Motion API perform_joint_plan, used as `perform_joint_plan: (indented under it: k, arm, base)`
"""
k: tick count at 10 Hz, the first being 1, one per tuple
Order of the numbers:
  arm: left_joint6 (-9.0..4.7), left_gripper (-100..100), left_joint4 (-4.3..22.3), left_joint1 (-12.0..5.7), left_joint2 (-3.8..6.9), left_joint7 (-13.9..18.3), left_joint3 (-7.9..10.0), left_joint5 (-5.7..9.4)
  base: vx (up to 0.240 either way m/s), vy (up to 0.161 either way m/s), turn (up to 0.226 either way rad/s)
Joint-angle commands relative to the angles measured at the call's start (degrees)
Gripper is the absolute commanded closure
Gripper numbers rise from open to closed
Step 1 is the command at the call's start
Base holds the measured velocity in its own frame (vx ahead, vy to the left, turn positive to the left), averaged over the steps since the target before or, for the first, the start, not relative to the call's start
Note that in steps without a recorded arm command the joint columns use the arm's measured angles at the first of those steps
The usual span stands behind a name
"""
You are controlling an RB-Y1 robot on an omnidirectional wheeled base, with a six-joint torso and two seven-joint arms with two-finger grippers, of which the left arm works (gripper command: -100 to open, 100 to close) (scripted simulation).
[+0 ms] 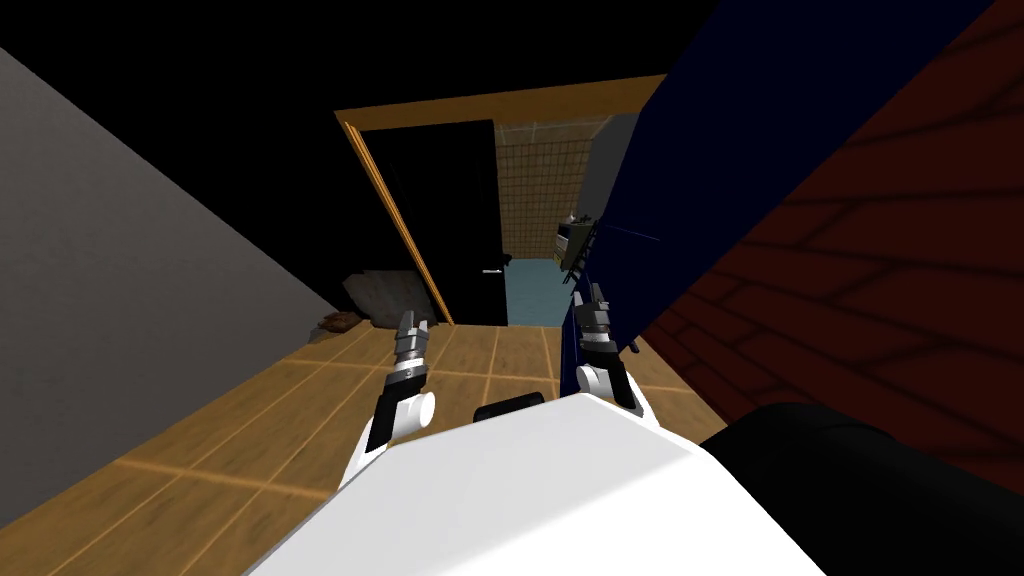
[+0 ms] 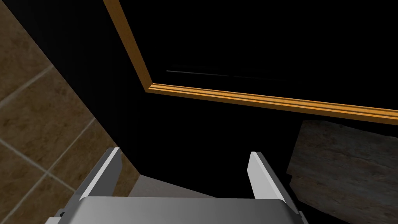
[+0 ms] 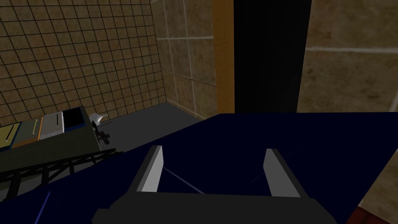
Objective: Pull the door open
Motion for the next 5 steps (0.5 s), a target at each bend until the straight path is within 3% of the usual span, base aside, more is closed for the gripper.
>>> perform_joint_plan:
  k: [1, 4, 5]
  arm:
    - [0.16, -100, 1.70, -0.90, 0.41, 0.06, 0.51, 0.07]
    - [0.40, -100, 4.92, -2.72, 0.89, 0.13, 1.37, 0.12]
    - [0.56, -100, 7.19, -4.00, 1.13, 0.17, 1.98, 0.15]
  base:
    - [0.109, 0.011, -0.116]
    - [0.095, 0.021, -0.126]
    - [0.128, 0.020, -0.254]
